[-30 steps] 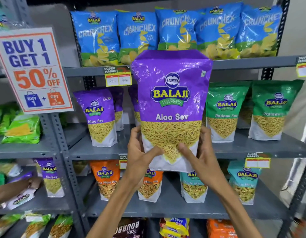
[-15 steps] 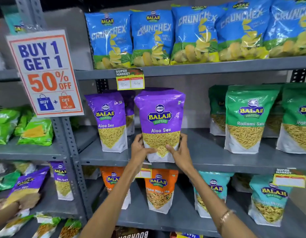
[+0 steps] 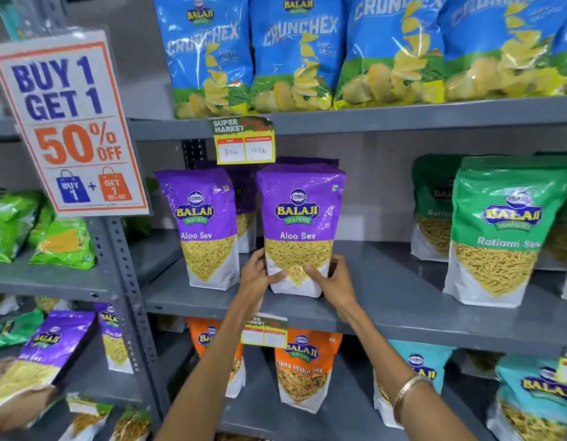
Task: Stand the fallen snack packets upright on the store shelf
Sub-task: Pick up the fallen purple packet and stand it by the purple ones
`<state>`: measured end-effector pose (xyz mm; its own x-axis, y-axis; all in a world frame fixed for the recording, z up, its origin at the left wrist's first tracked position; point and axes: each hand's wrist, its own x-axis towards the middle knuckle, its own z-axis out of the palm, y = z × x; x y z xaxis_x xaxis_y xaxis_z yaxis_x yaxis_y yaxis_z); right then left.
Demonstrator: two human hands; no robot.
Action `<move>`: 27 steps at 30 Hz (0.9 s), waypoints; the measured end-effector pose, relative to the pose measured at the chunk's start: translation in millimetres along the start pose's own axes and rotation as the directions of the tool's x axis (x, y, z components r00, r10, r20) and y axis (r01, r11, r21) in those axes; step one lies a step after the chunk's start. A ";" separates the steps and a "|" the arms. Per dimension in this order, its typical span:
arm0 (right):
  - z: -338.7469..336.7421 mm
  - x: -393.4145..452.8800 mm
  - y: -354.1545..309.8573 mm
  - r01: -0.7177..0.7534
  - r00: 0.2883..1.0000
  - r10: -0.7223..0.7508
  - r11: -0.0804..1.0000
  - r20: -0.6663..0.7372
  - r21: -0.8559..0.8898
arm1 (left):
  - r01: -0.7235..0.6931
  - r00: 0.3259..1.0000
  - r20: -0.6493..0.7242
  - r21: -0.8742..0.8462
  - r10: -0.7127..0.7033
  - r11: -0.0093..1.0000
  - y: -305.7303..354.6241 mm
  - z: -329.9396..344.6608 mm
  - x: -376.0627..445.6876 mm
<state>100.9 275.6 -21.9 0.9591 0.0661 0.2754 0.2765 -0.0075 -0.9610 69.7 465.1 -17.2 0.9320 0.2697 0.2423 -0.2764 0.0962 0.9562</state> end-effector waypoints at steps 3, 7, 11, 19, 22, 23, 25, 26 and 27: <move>-2.6 -2.5 1.2 -0.021 0.999 0.021 1.000 -0.037 0.008 | 0.036 0.998 0.058 -0.009 -0.035 0.999 -0.8 -4.6 3.0; -1.7 -6.0 1.1 -0.002 0.999 0.000 0.999 -0.043 -0.042 | 0.062 0.974 0.212 0.088 -0.079 0.994 2.2 -13.7 8.2; 1.0 -9.6 -2.5 0.010 0.999 -0.015 0.992 -0.036 -0.123 | 0.013 0.964 0.261 0.174 -0.059 0.985 1.6 -20.5 10.1; 7.8 -16.9 -3.6 0.073 0.996 -0.056 0.952 0.065 -0.299 | -0.023 0.981 0.193 0.156 -0.008 0.988 -10.3 -29.0 11.1; 2.3 -9.7 6.7 0.096 0.993 -0.072 0.946 0.088 -0.309 | -0.020 0.981 0.194 0.165 -0.013 0.986 -11.2 -29.7 13.0; 2.5 -10.3 6.9 0.098 0.993 -0.074 0.947 0.090 -0.305 | -0.021 0.981 0.195 0.174 -0.013 0.985 -11.4 -30.2 13.4; 2.8 -11.3 7.2 0.107 0.993 -0.085 0.948 0.086 -0.300 | -0.027 0.979 0.204 0.187 -0.012 0.982 -9.2 -30.3 12.6; 2.7 -12.2 6.6 0.113 0.992 -0.090 0.947 0.091 -0.300 | -0.033 0.978 0.210 0.197 -0.010 0.980 -8.4 -30.6 13.0; 3.3 -12.9 6.1 0.112 0.992 -0.089 0.947 0.087 -0.301 | -0.043 0.976 0.219 0.204 -0.003 0.978 -8.6 -30.5 13.6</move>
<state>90.0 277.9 -31.3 0.9215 0.1532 0.3570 0.3876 -0.3005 -0.8715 77.5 497.2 -27.1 0.9616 0.0529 0.2693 -0.2622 -0.1127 0.9584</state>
